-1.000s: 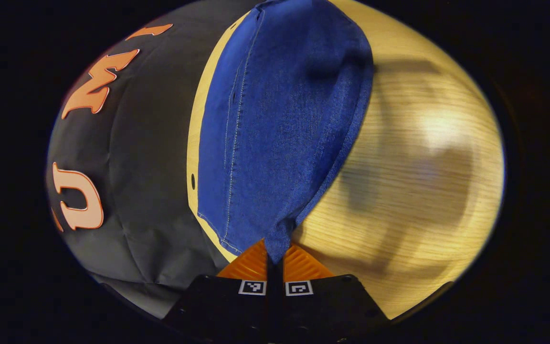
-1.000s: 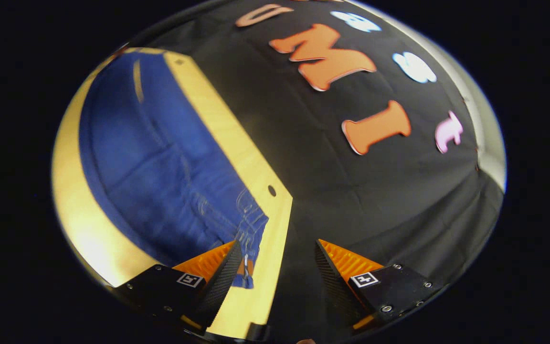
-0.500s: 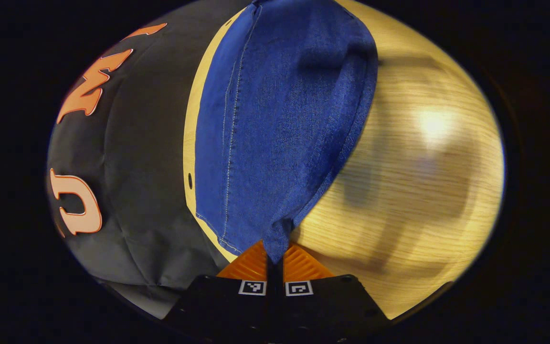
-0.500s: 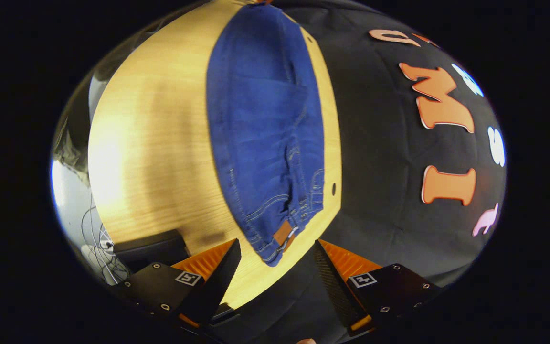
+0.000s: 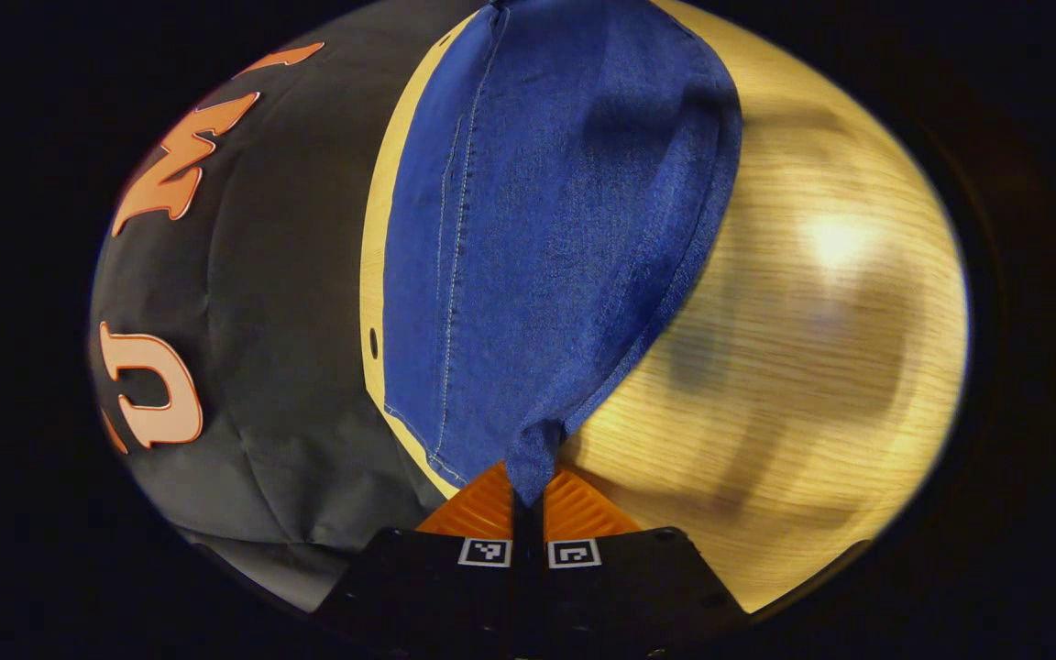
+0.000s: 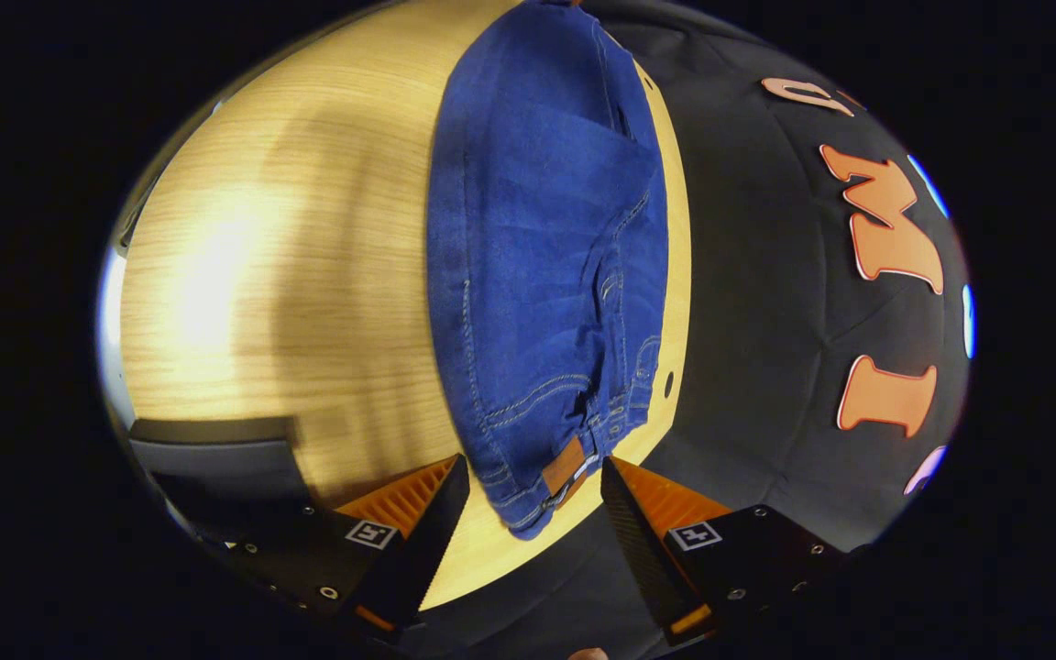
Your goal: Grasp the waist and the cuffs of the jeans and fold them to make the two legs overlap; first hold the waist and fold one-third of the jeans toward the cuffs, then hold the cuffs and fold the remaining one-third in the same direction to finish folding.
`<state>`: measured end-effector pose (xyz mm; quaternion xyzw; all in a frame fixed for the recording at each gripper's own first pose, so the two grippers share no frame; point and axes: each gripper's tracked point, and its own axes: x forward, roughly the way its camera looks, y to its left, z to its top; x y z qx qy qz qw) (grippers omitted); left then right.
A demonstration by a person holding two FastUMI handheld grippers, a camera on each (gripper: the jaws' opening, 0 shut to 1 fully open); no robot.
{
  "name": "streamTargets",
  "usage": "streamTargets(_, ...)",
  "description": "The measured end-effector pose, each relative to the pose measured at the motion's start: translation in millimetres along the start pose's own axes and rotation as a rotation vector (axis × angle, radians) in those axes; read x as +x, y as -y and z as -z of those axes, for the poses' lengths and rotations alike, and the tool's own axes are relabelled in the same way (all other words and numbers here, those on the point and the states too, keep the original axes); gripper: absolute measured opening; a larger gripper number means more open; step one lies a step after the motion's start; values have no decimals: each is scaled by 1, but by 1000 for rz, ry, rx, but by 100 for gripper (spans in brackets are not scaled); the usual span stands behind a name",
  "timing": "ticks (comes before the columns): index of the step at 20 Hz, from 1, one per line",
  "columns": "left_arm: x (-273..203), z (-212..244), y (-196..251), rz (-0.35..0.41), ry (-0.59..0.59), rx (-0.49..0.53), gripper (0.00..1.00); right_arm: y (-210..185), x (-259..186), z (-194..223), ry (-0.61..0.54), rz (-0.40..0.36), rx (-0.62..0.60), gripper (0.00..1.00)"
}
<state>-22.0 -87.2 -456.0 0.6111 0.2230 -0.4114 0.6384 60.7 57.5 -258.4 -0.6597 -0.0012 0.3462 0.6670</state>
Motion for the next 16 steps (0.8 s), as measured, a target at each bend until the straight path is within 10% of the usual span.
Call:
streamTargets(10, 0, -2, 0, 3, -15, -4, 1, 15, 33, -19, 21, 44, 32, 89)
streamTargets(16, -1, -2, 0, 12, -21, -18, 0, -4, 35, -17, -3, -115, 70, 17)
